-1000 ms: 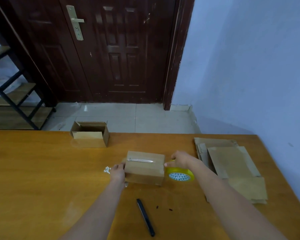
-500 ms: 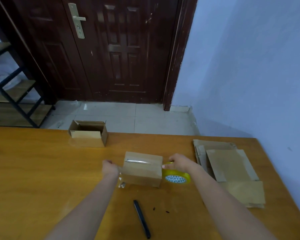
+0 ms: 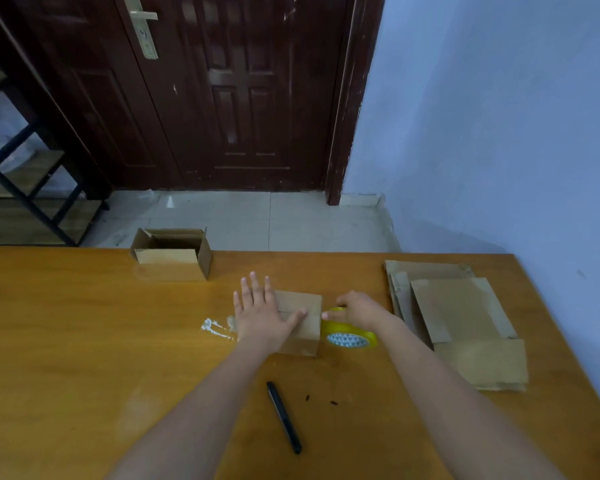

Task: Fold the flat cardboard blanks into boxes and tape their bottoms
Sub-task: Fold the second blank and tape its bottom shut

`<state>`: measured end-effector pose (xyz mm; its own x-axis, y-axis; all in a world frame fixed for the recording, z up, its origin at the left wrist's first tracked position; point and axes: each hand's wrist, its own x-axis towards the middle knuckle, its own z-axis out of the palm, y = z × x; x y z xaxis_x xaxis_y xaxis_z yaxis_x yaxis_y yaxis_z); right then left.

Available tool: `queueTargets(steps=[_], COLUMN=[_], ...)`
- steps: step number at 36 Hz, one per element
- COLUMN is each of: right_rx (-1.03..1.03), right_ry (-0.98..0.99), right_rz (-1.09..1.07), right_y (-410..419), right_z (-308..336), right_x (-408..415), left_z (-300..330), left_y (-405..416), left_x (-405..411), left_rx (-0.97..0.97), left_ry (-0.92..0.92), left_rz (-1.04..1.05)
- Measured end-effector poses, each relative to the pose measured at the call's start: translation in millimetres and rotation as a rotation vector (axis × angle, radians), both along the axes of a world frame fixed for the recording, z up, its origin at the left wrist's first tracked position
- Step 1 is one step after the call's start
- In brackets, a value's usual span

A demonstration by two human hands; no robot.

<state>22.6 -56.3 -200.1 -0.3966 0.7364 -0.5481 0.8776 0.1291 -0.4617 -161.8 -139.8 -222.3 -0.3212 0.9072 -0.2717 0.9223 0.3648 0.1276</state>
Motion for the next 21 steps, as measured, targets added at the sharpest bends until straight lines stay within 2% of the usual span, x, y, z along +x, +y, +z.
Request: queueTargets(steps=[5, 9, 13, 15, 17, 19, 21], right_rx=[-0.027, -0.160, -0.214, -0.234, -0.195, -0.066, 0.009], right_ry=[0.144, 0.345, 0.343, 0.263, 0.021, -0.275, -0.402], right_rz=[-0.080, -0.206, -0.190, -0.156, -0.052, 0.111, 0.171], right_y=[-5, -9, -2, 3, 7, 7, 7], right_z=[-8, -13, -18, -15, -8, -11, -20], right_x=[20, 48, 52, 45, 38, 36, 36], left_z=[0, 2, 0, -1, -2, -2, -3], left_y=[2, -1, -1, -1, -1, -1, 1], left_x=[1, 2, 1, 1, 0, 0, 1], left_rx=[-0.006, 0.014, 0.028, 0.032, 0.031, 0.027, 0.019], left_ry=[-0.016, -0.013, -0.011, -0.014, -0.012, -0.010, -0.007], left_rz=[0.010, -0.010, -0.011, -0.006, -0.005, -0.010, -0.010])
